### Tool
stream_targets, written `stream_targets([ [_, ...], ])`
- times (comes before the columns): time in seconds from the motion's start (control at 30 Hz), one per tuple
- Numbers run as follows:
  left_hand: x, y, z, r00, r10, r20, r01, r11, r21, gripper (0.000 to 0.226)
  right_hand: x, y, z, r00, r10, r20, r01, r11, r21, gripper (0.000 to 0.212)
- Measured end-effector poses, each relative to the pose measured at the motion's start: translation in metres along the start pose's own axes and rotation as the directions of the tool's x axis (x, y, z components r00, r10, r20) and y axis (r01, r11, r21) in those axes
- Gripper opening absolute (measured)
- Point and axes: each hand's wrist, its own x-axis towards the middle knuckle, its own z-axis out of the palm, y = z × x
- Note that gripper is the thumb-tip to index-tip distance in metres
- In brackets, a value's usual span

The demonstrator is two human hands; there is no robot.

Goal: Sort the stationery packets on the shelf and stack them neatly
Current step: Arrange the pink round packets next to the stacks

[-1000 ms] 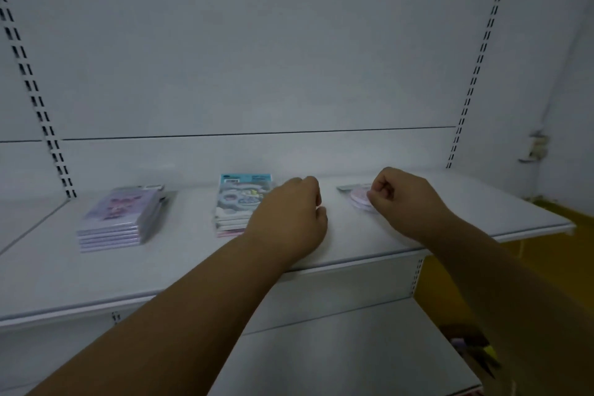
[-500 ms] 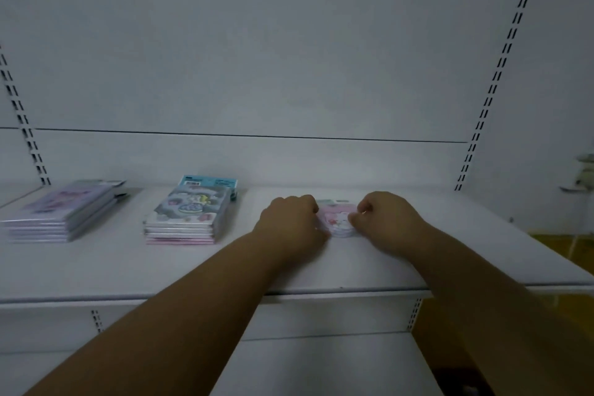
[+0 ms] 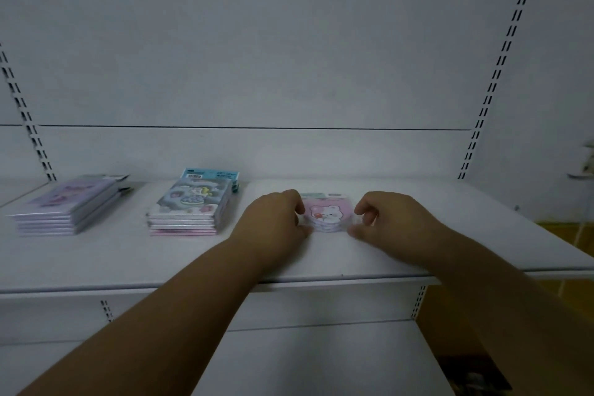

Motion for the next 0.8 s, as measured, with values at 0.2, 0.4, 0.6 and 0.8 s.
stream_targets([
  [0.2,-0.004,0.002,0.000,0.998,0.022,-0.053,-0.023,1.000,-0.014,0.013,-0.007,-0.006,0.002,0.997,-0.025,-0.067,0.029,0.998,0.051,0.020],
  [0.4,-0.008,0.000,0.001,0.998,0.044,-0.051,-0.046,0.999,-0.025,0.009,-0.016,-0.009,-0.003,0.996,-0.042,-0.074,0.044,0.998,0.036,0.018],
  [0.6,-0.010,-0.002,-0.001,0.998,0.055,-0.040,-0.057,0.996,-0.071,0.010,-0.020,-0.007,-0.005,0.997,-0.067,-0.043,0.068,0.998,0.010,0.014],
  [0.8,-0.010,-0.003,-0.003,0.998,0.052,-0.047,-0.056,0.995,-0.083,0.012,-0.019,-0.005,0.000,0.993,-0.097,-0.074,0.096,0.995,-0.019,0.013],
])
